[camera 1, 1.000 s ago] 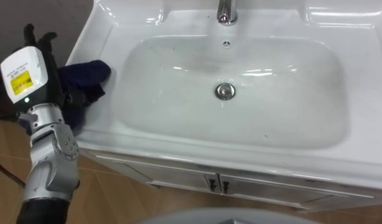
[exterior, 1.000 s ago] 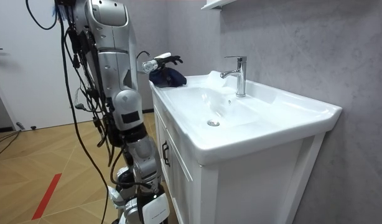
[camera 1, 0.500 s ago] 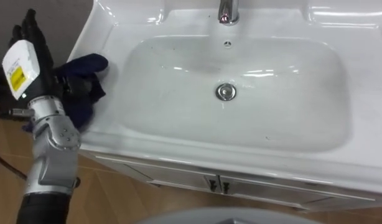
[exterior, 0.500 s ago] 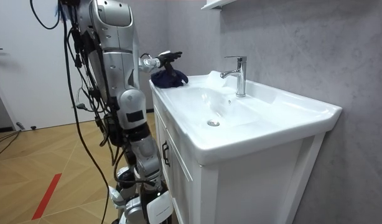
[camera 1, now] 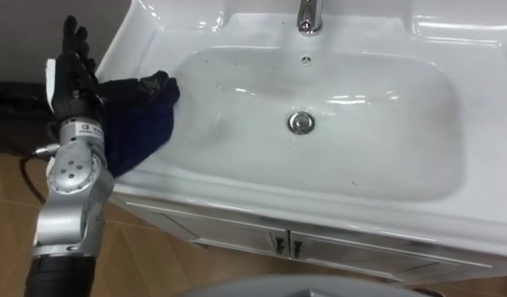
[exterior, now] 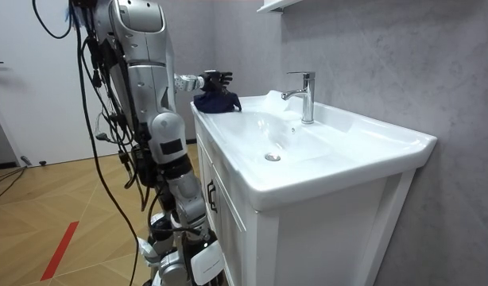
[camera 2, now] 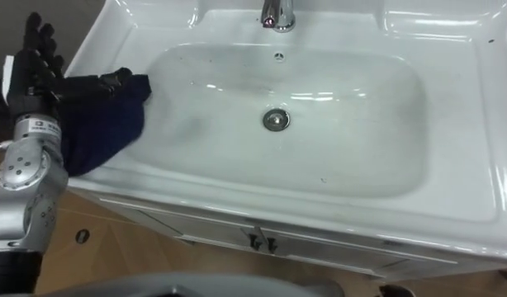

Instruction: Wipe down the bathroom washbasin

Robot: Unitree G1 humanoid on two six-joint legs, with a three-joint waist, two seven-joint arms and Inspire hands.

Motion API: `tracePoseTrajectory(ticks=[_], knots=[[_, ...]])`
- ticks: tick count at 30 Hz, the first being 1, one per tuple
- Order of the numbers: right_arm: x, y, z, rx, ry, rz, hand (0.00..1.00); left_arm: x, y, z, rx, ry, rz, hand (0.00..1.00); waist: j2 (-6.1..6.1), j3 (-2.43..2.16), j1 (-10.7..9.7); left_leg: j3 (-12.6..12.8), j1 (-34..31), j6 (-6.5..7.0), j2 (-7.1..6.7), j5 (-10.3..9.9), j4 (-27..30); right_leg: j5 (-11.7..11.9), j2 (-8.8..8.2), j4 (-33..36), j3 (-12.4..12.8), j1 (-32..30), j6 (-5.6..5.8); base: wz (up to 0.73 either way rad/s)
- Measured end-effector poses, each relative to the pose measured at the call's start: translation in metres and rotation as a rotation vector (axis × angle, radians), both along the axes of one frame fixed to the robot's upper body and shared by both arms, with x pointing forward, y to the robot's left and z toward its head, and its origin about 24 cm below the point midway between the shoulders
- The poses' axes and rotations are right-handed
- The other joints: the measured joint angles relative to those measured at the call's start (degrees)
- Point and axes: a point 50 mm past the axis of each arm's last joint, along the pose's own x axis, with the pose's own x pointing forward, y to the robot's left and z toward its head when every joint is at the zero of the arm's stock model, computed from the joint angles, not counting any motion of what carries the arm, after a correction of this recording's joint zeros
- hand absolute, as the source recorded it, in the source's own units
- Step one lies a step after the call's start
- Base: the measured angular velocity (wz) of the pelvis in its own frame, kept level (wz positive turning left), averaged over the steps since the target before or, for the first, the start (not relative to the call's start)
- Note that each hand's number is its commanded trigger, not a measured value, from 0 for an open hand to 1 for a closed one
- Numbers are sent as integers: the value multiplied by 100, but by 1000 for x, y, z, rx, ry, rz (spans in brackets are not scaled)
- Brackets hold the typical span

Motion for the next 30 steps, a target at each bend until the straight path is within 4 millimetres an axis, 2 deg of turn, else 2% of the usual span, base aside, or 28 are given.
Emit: tracePoseTrajectory(ticks=[7,9,15,21,25,30], knots=[[0,2,-1,0,-18,-22,0,-1,1,2,13,-26,-5,0,29,8,40,22,8,0,3,0,-13,-1,2,0,21,-17,0,0],[0,4,-1,6,-24,-19,0,-2,5,3,63,-23,10,0,69,-14,40,19,10,0,2,0,-11,-1,11,-3,24,-13,0,-2],[-5,3,-1,4,-25,-50,0,-7,24,20,386,-61,163,0,109,-12,39,10,43,0,-5,0,-8,-1,3,-2,4,19,1,0],[-12,3,-2,0,-1,-59,0,-13,35,43,525,-182,328,0,118,8,49,11,87,1,-4,-1,-8,-4,-5,-26,16,74,3,0],[-15,2,-1,-23,5,-63,0,-20,49,50,531,-230,483,0,180,24,177,9,80,0,-7,0,-12,-4,-5,-22,19,65,4,1],[-15,-2,0,-37,7,-38,0,-36,74,58,533,-254,670,0,200,-7,448,-4,18,0,-12,0,-10,-26,-8,1,-16,-9,3,0]])
